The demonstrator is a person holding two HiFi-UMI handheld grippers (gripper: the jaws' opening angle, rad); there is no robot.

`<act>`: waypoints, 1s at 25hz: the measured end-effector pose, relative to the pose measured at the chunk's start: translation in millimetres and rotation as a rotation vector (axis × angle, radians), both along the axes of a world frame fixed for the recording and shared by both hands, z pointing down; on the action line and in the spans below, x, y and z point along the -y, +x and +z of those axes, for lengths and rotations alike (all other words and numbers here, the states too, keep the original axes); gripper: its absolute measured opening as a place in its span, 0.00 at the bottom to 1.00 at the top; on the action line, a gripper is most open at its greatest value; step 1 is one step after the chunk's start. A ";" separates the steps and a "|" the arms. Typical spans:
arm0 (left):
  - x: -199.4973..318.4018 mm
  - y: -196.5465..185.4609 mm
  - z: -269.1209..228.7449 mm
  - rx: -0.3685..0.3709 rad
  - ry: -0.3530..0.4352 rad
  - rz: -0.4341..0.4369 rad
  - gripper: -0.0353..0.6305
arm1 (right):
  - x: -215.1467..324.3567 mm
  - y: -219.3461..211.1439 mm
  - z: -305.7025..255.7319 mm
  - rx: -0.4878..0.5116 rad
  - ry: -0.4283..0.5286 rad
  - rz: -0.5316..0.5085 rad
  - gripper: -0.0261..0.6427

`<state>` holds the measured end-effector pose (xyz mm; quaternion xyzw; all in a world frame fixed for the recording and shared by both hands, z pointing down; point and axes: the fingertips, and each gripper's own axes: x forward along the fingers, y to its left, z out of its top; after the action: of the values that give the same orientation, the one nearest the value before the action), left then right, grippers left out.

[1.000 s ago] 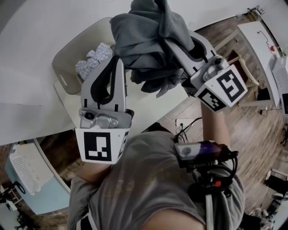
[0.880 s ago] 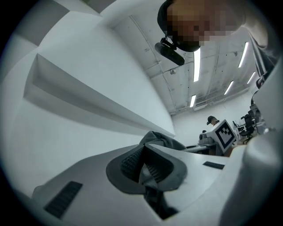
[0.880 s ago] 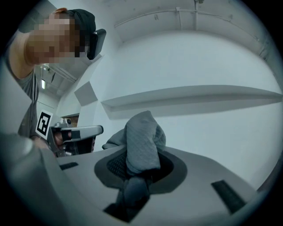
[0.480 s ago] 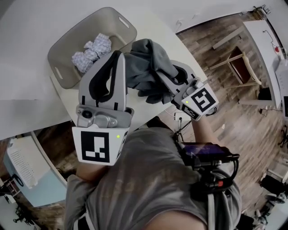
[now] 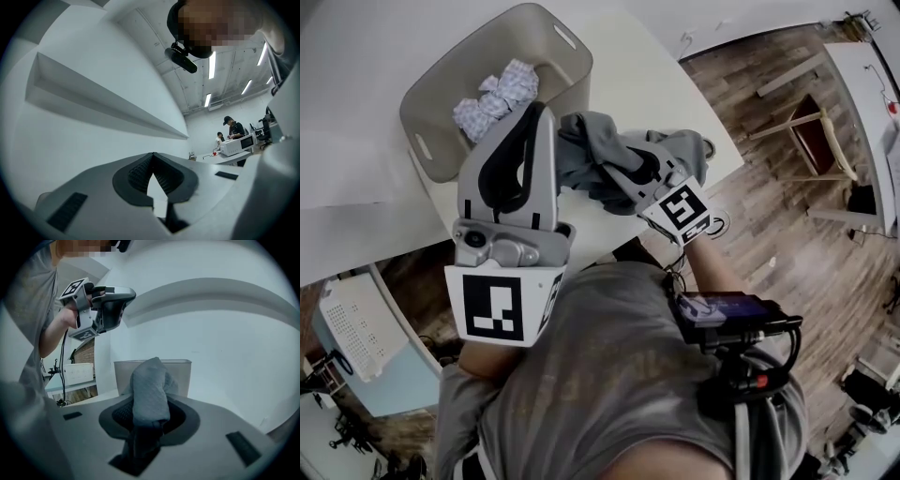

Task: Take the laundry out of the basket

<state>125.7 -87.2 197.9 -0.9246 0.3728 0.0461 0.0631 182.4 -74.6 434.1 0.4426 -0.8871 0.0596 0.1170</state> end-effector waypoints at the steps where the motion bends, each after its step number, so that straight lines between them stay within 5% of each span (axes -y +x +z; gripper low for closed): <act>1: 1.5 -0.5 0.9 0.002 -0.001 -0.004 0.06 | 3.6 -2.1 3.9 0.012 -0.013 -0.003 0.22; 13: 19.7 -34.2 8.7 -0.025 -0.029 -0.111 0.06 | 36.5 -12.8 24.8 -0.045 -0.137 -0.068 0.40; 25: 23.6 -62.0 7.2 -0.075 -0.022 -0.184 0.06 | 43.3 -19.8 -37.7 -0.011 -0.037 -0.068 0.42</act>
<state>63.7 -110.8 205.1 -0.8848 0.4586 0.0706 0.0427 162.6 -117.8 396.4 0.4102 -0.8997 0.0694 0.1319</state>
